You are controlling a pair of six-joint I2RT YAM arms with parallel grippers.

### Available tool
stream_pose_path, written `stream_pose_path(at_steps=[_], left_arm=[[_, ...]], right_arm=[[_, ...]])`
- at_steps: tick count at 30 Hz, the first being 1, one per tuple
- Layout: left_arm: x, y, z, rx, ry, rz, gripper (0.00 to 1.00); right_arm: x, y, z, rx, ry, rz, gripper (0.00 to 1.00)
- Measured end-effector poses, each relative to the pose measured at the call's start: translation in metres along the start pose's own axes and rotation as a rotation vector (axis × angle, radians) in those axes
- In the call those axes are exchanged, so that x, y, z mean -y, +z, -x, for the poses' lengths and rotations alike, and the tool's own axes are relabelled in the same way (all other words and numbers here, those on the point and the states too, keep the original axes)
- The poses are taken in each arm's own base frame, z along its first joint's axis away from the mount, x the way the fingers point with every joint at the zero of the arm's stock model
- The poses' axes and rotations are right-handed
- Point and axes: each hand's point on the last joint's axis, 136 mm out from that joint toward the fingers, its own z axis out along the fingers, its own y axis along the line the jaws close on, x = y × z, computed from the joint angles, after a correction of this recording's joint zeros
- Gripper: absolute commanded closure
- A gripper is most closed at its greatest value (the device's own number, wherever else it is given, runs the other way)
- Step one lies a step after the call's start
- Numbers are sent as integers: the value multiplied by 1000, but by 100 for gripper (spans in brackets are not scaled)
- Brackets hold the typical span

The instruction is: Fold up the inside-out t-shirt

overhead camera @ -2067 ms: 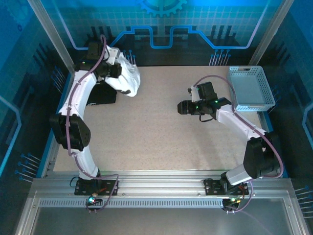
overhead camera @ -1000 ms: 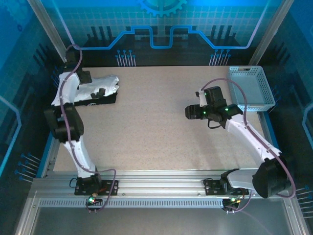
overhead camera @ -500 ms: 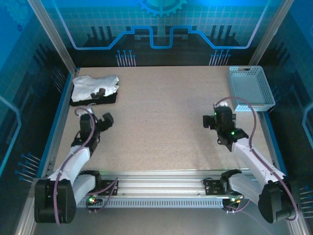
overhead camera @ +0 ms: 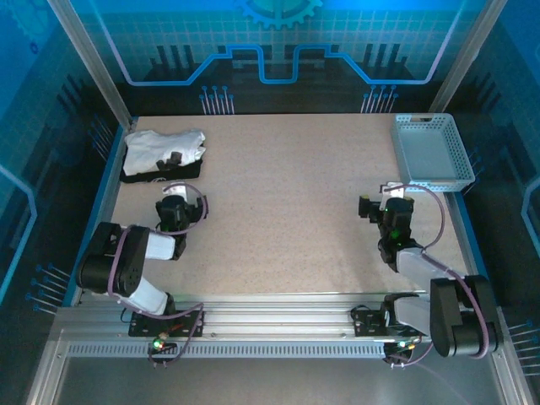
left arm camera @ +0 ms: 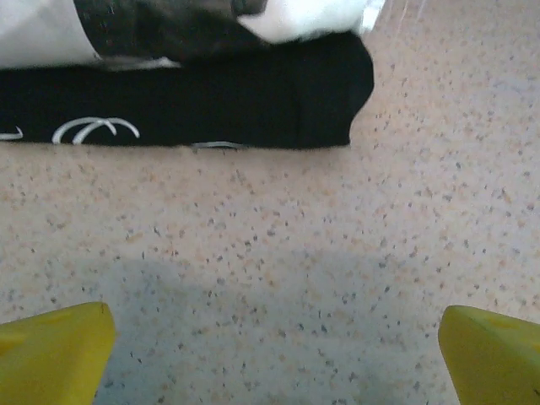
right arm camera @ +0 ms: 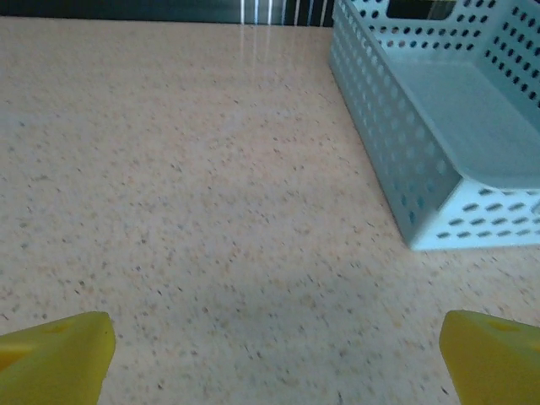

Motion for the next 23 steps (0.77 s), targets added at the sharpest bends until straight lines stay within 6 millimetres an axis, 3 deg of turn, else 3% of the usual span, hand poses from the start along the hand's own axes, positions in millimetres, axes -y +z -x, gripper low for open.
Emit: stream_pose_path(at_steps=[10, 13, 23], left_arm=[[3, 0, 26, 98, -7, -12, 1], [3, 0, 27, 101, -8, -13, 1], [4, -1, 27, 103, -7, -13, 1]], right_arm=[[-34, 43, -23, -68, -24, 152, 0], [-44, 44, -15, -49, -45, 186, 0], [-47, 45, -9, -31, -64, 193, 0]])
